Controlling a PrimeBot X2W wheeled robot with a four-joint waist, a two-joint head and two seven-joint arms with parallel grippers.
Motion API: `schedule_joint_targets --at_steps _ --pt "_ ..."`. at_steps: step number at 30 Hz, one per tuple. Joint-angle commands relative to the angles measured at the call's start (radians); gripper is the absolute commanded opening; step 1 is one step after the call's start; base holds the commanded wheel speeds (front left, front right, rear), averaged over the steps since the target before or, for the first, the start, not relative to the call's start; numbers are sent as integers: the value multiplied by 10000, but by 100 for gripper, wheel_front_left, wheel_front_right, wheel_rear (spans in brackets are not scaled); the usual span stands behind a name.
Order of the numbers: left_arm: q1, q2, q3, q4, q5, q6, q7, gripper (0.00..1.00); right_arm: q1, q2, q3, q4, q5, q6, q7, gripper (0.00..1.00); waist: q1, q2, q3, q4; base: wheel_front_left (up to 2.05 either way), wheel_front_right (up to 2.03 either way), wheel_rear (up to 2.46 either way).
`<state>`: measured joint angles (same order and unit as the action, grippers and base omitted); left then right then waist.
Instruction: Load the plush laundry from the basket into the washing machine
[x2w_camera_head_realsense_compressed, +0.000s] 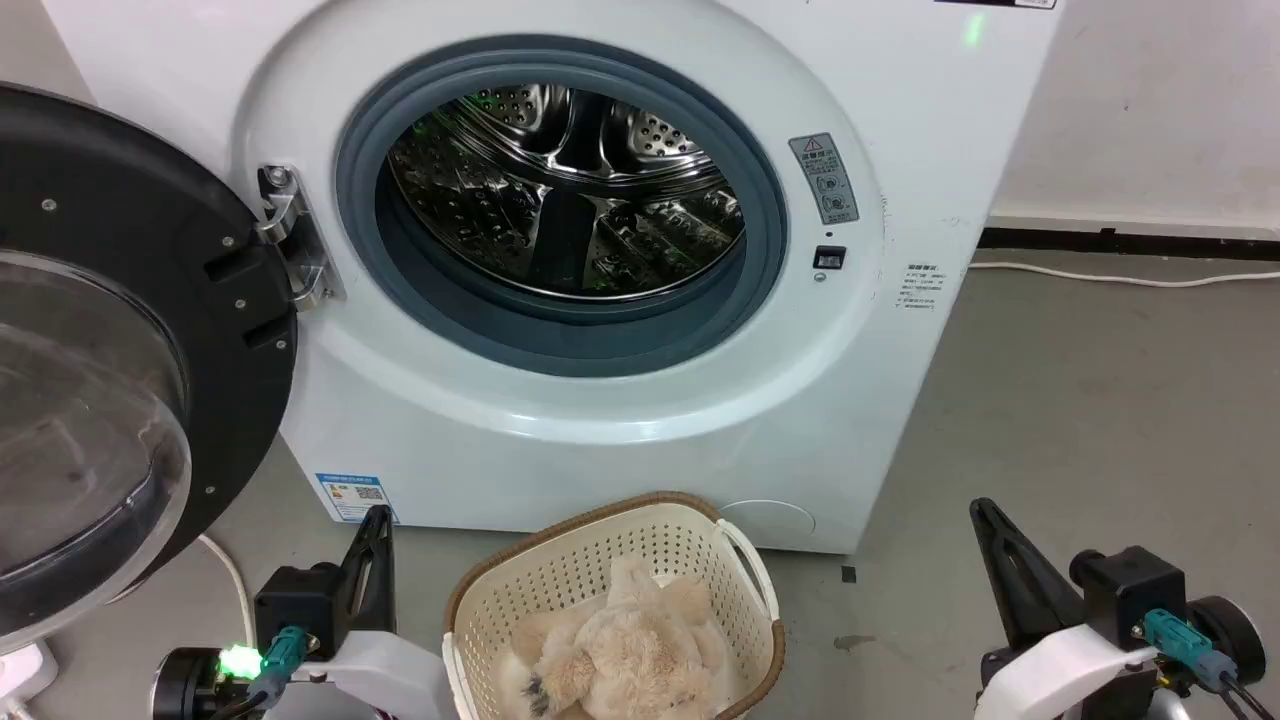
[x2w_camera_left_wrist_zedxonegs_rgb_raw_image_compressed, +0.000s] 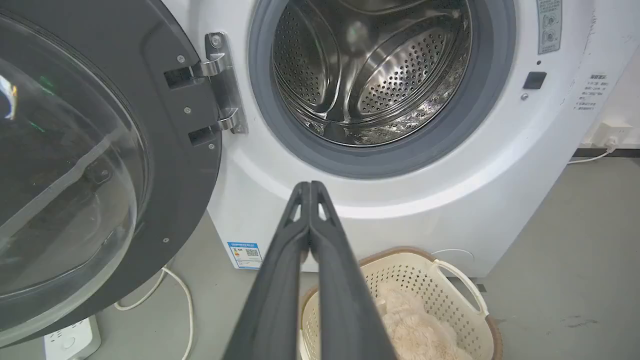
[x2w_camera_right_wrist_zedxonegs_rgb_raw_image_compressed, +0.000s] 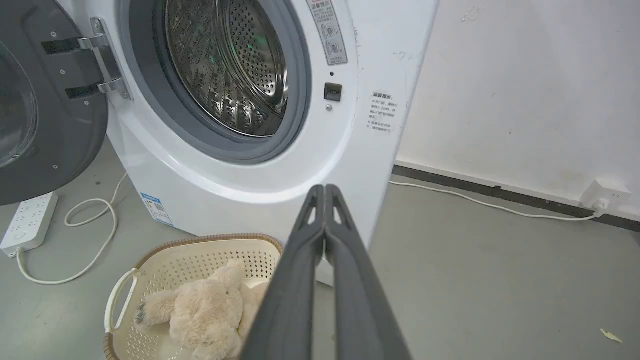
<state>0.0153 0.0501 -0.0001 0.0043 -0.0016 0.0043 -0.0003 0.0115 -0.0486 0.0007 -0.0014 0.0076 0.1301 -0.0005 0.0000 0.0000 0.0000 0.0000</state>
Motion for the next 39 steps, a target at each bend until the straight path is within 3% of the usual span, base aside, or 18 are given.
schedule_joint_targets --at_steps 1,39 --pt "-153 1 1 -43 16 -43 3 0 -115 -16 -7 14 -76 6 5 0 0 0 0 0 0 0 0" --pt "-153 1 1 -43 16 -43 3 0 -115 -16 -7 14 -76 6 5 0 0 0 0 0 0 0 0"
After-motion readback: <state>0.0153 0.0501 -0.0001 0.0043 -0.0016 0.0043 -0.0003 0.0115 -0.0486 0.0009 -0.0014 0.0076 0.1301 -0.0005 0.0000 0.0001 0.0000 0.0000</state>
